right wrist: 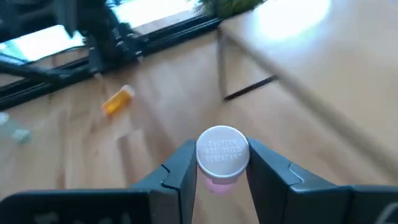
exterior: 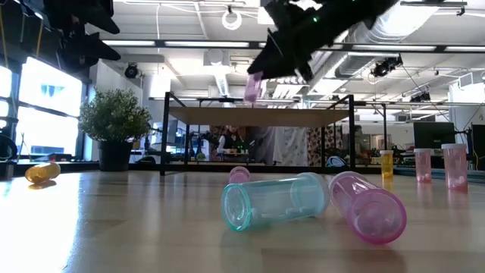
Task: Pick and place medicine bottles onto shelf by color
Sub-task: Put the top purple pill bottle on the shelf
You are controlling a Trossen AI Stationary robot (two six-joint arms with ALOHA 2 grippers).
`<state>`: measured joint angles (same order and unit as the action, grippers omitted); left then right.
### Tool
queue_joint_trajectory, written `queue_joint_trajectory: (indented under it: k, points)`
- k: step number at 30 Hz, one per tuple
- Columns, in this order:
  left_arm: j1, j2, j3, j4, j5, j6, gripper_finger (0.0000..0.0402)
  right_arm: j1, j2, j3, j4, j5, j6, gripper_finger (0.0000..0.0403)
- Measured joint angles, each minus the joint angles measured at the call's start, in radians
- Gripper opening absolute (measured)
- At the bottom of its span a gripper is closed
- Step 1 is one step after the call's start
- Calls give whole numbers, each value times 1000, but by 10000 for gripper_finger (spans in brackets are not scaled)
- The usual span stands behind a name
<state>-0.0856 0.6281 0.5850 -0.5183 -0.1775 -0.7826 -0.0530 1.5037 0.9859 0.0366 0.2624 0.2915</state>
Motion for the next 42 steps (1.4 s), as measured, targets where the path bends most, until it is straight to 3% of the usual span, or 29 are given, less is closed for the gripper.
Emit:
queue_joint_trajectory:
  k: [6, 11, 21, 42]
  points:
    - [0, 0, 0, 1, -49, 1, 197, -123, -10, 214, -248, 0, -127, 105]
    - [0, 0, 0, 1, -72, 0, 197, -246, -9, 326, -325, -37, -221, 106]
    - [0, 0, 0, 2, -103, -8, 197, -505, 0, 354, -360, -215, -241, 106]
    - [0, 0, 0, 4, -148, -26, 197, -523, 138, 354, -363, -207, -275, 106]
